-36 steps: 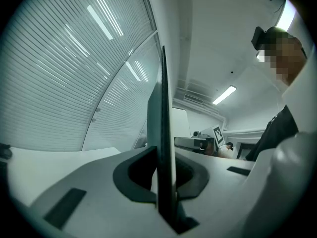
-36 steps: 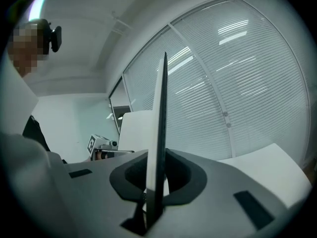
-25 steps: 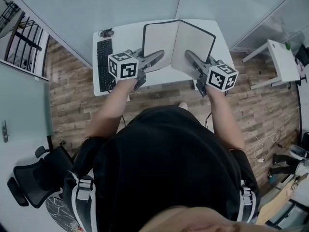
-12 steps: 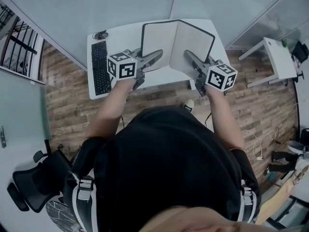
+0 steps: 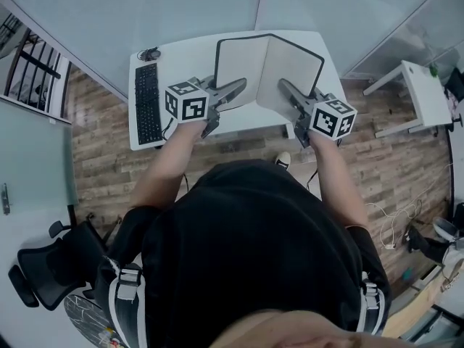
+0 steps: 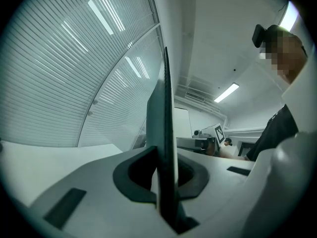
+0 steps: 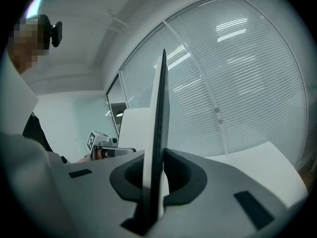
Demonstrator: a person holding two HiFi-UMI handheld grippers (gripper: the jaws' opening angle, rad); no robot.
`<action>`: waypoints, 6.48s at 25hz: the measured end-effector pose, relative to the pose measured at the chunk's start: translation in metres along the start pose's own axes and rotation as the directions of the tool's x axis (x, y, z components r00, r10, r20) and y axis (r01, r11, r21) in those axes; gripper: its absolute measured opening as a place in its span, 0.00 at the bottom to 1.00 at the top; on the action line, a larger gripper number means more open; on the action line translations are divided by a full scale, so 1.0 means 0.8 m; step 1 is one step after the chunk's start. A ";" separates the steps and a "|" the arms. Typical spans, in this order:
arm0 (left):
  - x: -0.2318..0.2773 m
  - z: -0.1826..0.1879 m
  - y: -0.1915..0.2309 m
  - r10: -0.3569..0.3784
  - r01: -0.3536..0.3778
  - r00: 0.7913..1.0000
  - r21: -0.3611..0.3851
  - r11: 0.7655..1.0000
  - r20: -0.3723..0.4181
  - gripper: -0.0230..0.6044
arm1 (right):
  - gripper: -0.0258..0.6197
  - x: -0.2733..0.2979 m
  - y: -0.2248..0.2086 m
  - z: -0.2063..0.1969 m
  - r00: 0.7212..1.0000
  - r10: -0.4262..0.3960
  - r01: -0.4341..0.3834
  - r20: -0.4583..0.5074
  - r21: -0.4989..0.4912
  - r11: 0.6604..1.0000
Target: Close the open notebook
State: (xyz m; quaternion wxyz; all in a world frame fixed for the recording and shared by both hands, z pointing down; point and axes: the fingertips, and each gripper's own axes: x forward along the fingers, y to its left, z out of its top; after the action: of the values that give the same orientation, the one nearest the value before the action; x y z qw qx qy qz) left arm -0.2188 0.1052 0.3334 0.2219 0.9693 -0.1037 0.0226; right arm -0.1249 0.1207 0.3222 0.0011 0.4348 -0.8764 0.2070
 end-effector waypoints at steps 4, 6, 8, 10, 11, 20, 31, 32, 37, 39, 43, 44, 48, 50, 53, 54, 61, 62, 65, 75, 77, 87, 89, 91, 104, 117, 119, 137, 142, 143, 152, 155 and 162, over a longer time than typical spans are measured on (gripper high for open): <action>0.032 -0.003 -0.001 0.019 -0.019 1.000 -0.001 1.000 -0.014 0.11 | 0.15 -0.013 -0.030 0.001 1.000 0.016 -0.016 0.001 0.012 1.000; 0.050 -0.002 0.002 0.028 -0.029 0.999 -0.005 1.000 -0.017 0.11 | 0.15 -0.018 -0.048 0.004 1.000 0.025 -0.025 -0.002 0.015 1.000; 0.070 0.001 0.005 0.037 -0.037 0.999 -0.003 0.999 -0.014 0.11 | 0.15 -0.024 -0.068 0.011 0.999 0.033 -0.033 -0.002 0.015 0.999; 0.089 0.004 0.007 0.042 -0.042 0.999 -0.003 0.999 -0.011 0.11 | 0.14 -0.030 -0.088 0.017 0.999 0.038 -0.038 -0.002 0.017 0.999; 0.098 0.004 0.009 0.044 -0.044 0.999 -0.005 0.999 -0.010 0.11 | 0.14 -0.033 -0.098 0.019 0.999 0.040 -0.039 -0.004 0.018 0.999; 0.181 0.012 0.025 0.087 -0.087 0.996 -0.028 0.996 0.009 0.11 | 0.14 -0.050 -0.181 0.039 0.997 0.076 -0.076 -0.033 0.022 0.997; 0.288 0.028 0.066 0.150 -0.149 0.989 -0.058 0.987 0.005 0.11 | 0.14 -0.050 -0.299 0.070 0.989 0.134 -0.132 -0.061 0.032 0.991; 0.295 0.030 0.069 0.156 -0.155 0.988 -0.057 0.986 0.003 0.11 | 0.14 -0.050 -0.306 0.072 0.989 0.139 -0.137 -0.060 0.035 0.990; 0.298 0.026 0.067 0.177 -0.177 0.984 -0.048 0.983 0.004 0.11 | 0.14 -0.051 -0.310 0.068 0.985 0.162 -0.160 -0.055 0.036 0.986; 0.316 0.029 0.076 0.184 -0.184 0.983 -0.052 0.982 0.004 0.11 | 0.14 -0.050 -0.330 0.074 0.984 0.170 -0.168 -0.059 0.038 0.985; 0.329 0.029 0.088 0.189 -0.188 0.982 -0.054 0.981 0.003 0.11 | 0.14 -0.044 -0.348 0.075 0.981 0.180 -0.178 -0.067 0.034 0.983; 0.329 0.029 0.089 0.189 -0.189 0.982 -0.051 0.981 0.001 0.11 | 0.15 -0.043 -0.349 0.075 0.981 0.183 -0.181 -0.069 0.031 0.983; 0.327 0.031 0.089 0.205 -0.204 0.979 -0.040 0.978 0.009 0.11 | 0.15 -0.039 -0.351 0.076 0.978 0.199 -0.197 -0.070 0.023 0.980; 0.330 0.033 0.090 0.212 -0.211 0.977 -0.040 0.977 0.013 0.11 | 0.14 -0.037 -0.354 0.078 0.976 0.208 -0.207 -0.070 0.021 0.978; 0.343 0.037 0.098 0.223 -0.222 0.975 -0.046 0.974 0.014 0.11 | 0.14 -0.033 -0.370 0.084 0.972 0.222 -0.221 -0.077 0.024 0.975; 0.348 0.038 0.100 0.227 -0.226 0.974 -0.048 0.973 0.014 0.11 | 0.15 -0.032 -0.375 0.086 0.971 0.227 -0.226 -0.081 0.025 0.974; 0.384 0.046 0.119 0.259 -0.258 0.966 -0.057 0.965 0.015 0.11 | 0.15 -0.028 -0.416 0.098 0.961 0.257 -0.255 -0.100 0.028 0.966; 0.389 0.047 0.121 0.263 -0.262 0.965 -0.057 0.963 0.015 0.11 | 0.15 -0.028 -0.422 0.100 0.960 0.262 -0.260 -0.102 0.028 0.965; 0.403 0.049 0.130 0.270 -0.269 0.963 -0.061 0.961 0.018 0.11 | 0.14 -0.025 -0.440 0.104 0.956 0.274 -0.272 -0.108 0.028 0.962; 0.478 0.059 0.164 0.306 -0.303 0.952 -0.083 0.949 0.029 0.11 | 0.15 -0.022 -0.523 0.122 0.945 0.300 -0.297 -0.131 0.044 0.954; 0.496 0.060 0.168 0.312 -0.309 0.950 -0.087 0.947 0.025 0.11 | 0.15 -0.026 -0.542 0.126 0.941 0.310 -0.305 -0.135 0.055 0.951; 0.507 0.069 0.162 0.324 -0.319 0.946 -0.106 0.942 0.029 0.11 | 0.14 -0.031 -0.548 0.138 0.934 0.323 -0.318 -0.153 0.061 0.946; 0.507 0.072 0.160 0.328 -0.323 0.944 -0.105 0.940 0.029 0.11 | 0.14 -0.032 -0.547 0.141 0.932 0.327 -0.321 -0.153 0.063 0.945; 0.507 0.075 0.159 0.332 -0.327 0.943 -0.103 0.939 0.031 0.11 | 0.14 -0.033 -0.545 0.144 0.931 0.331 -0.325 -0.152 0.061 0.944; 0.499 0.074 0.162 0.349 -0.341 0.936 -0.119 0.932 0.048 0.11 | 0.15 -0.023 -0.543 0.145 0.923 0.347 -0.342 -0.167 0.060 0.938; 0.449 0.106 0.212 0.320 -0.314 0.946 -0.111 0.943 0.042 0.11 | 0.14 0.038 -0.518 0.162 0.939 0.313 -0.308 -0.146 0.057 0.950; 0.431 0.111 0.236 0.314 -0.308 0.948 -0.119 0.944 0.041 0.11 | 0.15 0.068 -0.512 0.162 0.939 0.308 -0.302 -0.153 0.058 0.951; 0.397 0.123 0.311 0.290 -0.285 0.957 -0.143 0.948 0.008 0.11 | 0.14 0.145 -0.510 0.158 0.959 0.243 -0.231 -0.147 0.092 0.969; 0.404 0.100 0.325 0.287 -0.282 0.958 -0.193 0.940 0.000 0.11 | 0.14 0.150 -0.524 0.138 0.956 0.232 -0.214 -0.180 0.112 0.970; 0.405 0.096 0.328 0.288 -0.283 0.958 -0.200 0.938 -0.003 0.11 | 0.14 0.151 -0.527 0.134 0.954 0.232 -0.213 -0.188 0.118 0.970; 0.410 0.072 0.342 0.297 -0.294 0.955 -0.240 0.925 -0.026 0.11 | 0.14 0.160 -0.541 0.111 0.945 0.229 -0.202 -0.232 0.135 0.970; 0.412 0.065 0.346 0.298 -0.296 0.954 -0.249 0.922 -0.031 0.11 | 0.14 0.162 -0.545 0.104 0.944 0.226 -0.197 -0.242 0.140 0.970; 0.389 0.047 0.368 0.299 -0.303 0.953 -0.270 0.914 -0.057 0.11 | 0.14 0.186 -0.535 0.081 0.938 0.222 -0.181 -0.268 0.169 0.969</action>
State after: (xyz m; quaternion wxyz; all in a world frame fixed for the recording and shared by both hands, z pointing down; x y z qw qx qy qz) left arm 0.0235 -0.2296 0.4526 0.3495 0.9011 -0.2519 0.0489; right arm 0.1205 -0.2459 0.4446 0.0749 0.3074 -0.8901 0.3281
